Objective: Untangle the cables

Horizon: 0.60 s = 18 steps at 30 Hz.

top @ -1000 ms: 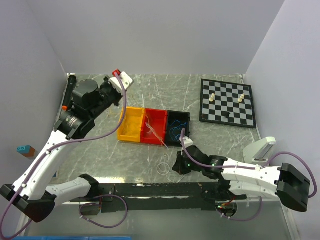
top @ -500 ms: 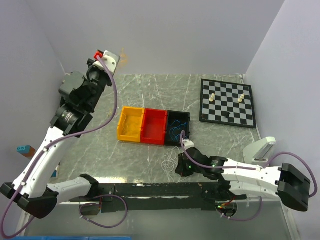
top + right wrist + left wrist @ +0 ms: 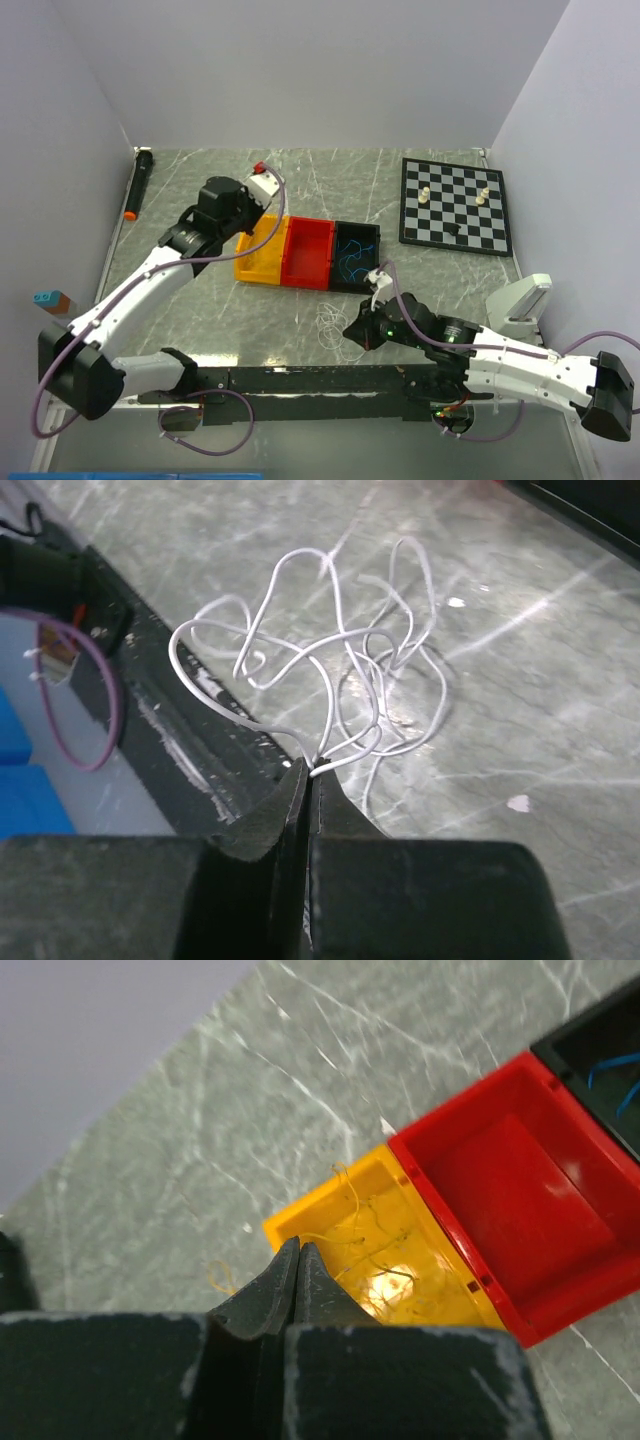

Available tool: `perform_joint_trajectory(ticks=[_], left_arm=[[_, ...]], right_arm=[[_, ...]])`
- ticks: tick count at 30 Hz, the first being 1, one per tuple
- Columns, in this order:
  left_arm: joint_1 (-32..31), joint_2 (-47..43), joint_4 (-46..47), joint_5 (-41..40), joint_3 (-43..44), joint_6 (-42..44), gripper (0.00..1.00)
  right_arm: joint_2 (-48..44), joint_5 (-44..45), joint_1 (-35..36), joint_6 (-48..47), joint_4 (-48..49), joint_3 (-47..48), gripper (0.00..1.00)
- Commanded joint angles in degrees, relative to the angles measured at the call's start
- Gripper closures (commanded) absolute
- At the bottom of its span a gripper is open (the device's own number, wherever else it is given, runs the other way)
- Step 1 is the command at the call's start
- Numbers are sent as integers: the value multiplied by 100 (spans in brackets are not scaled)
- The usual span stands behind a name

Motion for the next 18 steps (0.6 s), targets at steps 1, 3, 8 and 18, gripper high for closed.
perform_joint_trajectory(ticks=[1, 3, 8, 18], left_arm=[[34, 372, 277, 408, 59, -163, 99], [34, 636, 242, 399, 129, 21, 99], [69, 1173, -109, 714, 147, 312, 85], [104, 1306, -470, 1111, 182, 188, 52]], right_arm=[[-69, -361, 45, -252, 281, 382, 100], [-43, -405, 54, -278, 307, 487, 100], [54, -441, 54, -392, 299, 725, 100], [256, -432, 45, -542, 264, 1006, 100]])
